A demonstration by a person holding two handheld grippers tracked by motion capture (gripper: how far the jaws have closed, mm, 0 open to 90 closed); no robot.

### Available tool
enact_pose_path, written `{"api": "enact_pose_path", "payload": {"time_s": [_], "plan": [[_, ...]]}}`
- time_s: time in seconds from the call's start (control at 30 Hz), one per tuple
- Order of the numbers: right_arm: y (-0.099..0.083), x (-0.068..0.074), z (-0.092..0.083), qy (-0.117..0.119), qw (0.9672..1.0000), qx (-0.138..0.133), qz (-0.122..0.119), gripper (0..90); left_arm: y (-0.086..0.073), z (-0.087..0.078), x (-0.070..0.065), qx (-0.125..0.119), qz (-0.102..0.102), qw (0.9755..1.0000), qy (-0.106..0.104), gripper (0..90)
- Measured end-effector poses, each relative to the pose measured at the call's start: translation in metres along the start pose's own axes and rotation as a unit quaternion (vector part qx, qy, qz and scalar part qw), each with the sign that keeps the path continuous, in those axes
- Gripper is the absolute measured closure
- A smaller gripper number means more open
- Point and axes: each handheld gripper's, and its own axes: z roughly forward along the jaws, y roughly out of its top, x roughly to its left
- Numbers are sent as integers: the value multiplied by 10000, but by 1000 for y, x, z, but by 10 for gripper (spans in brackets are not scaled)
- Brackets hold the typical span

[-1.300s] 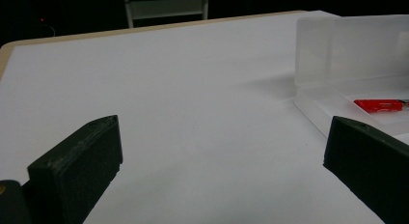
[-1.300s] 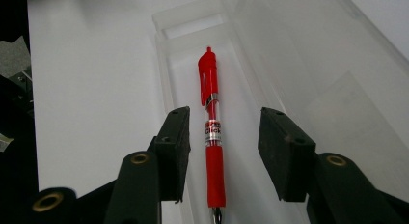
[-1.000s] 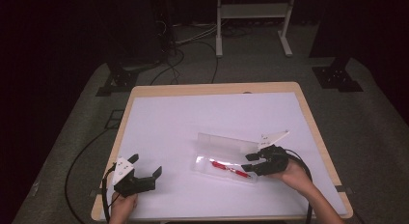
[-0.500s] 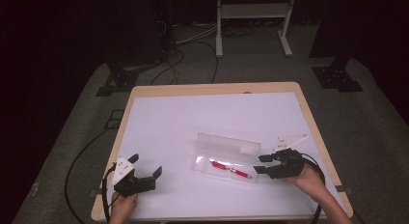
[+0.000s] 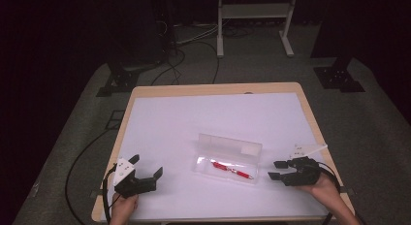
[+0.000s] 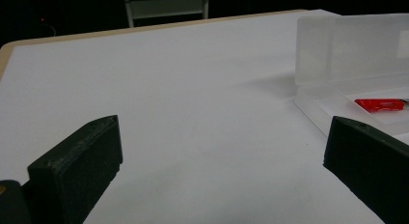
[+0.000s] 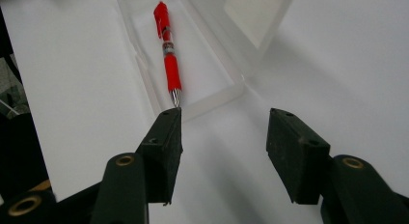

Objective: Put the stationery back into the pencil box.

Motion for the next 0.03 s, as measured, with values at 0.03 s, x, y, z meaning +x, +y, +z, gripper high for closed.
{"api": "enact_pose_path", "payload": {"time_s": [0.03], "plan": [[-3,0,-1,-13,10000,-7,5,454,0,0,0,-4,-10,10000,-5,0]]}}
